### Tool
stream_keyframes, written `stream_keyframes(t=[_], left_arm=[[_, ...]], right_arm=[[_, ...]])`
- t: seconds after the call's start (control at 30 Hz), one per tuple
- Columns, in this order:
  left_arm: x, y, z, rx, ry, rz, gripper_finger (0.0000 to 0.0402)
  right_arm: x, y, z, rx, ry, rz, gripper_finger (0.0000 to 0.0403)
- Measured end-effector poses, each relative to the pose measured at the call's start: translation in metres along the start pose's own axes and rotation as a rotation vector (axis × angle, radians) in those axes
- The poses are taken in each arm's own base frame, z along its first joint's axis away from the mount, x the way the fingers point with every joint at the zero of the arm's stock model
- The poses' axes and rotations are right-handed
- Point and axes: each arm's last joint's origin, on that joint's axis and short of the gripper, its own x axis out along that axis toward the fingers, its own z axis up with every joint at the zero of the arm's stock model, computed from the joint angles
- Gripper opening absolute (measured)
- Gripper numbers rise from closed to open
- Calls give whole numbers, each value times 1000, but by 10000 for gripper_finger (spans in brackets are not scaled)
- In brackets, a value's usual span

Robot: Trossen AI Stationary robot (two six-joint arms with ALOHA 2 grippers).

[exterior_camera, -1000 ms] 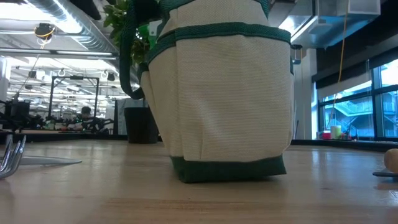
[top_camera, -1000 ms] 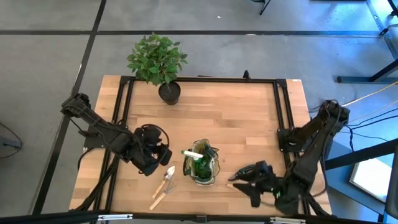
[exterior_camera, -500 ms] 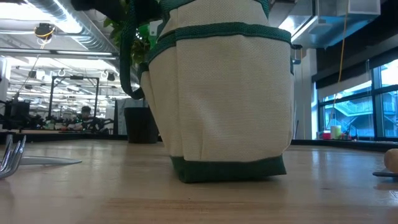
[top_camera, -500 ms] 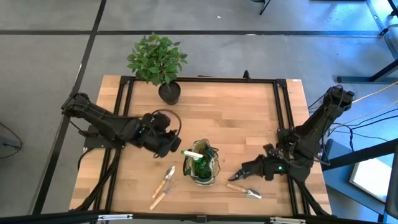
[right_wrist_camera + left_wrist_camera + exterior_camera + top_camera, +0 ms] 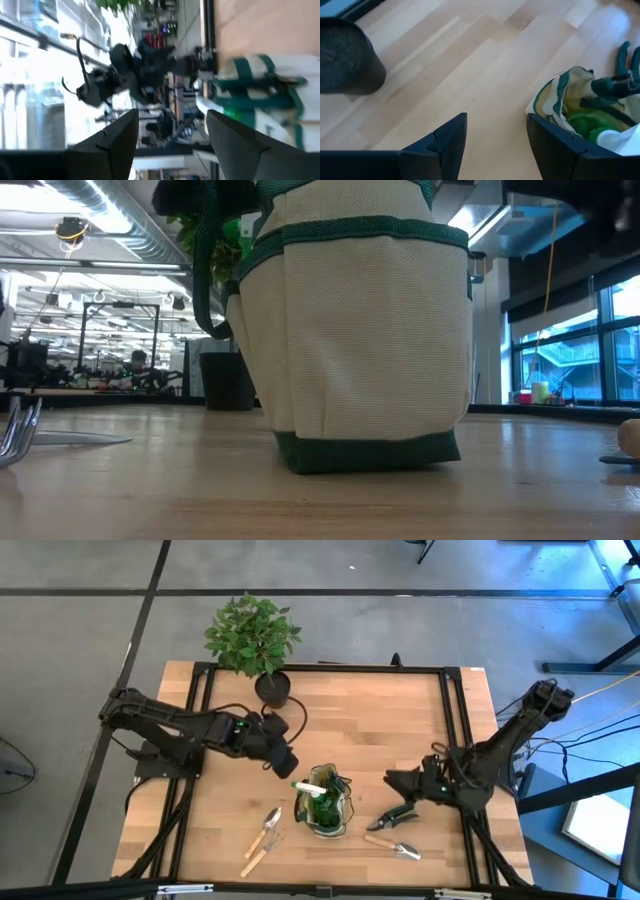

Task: Pick & Place Garden tools in Gardening bag
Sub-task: Put the green shear scissors into the brown gardening bag

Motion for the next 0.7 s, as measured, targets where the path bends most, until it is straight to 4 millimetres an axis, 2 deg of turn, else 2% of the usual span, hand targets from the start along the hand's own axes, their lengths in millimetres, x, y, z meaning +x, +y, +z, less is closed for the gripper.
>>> stream_keyframes(t=[0.2, 0.3, 0.37, 0.5, 0.7], left_arm=[[4, 6, 6, 71, 22, -1, 191], [6, 8, 8, 130, 17, 10, 182], [7, 10, 10, 147, 11, 22, 177], [9, 13, 13, 155, 35, 3, 170], [14, 15, 16, 219, 32, 30, 169]], right_arm=[[15, 6, 9, 49, -67, 35, 236], [22, 11, 12, -3, -24, 53, 236], [24, 16, 14, 30, 13, 78, 236], [30, 31, 10, 35, 91, 110, 236], [35, 63, 0, -64, 231, 194, 236]])
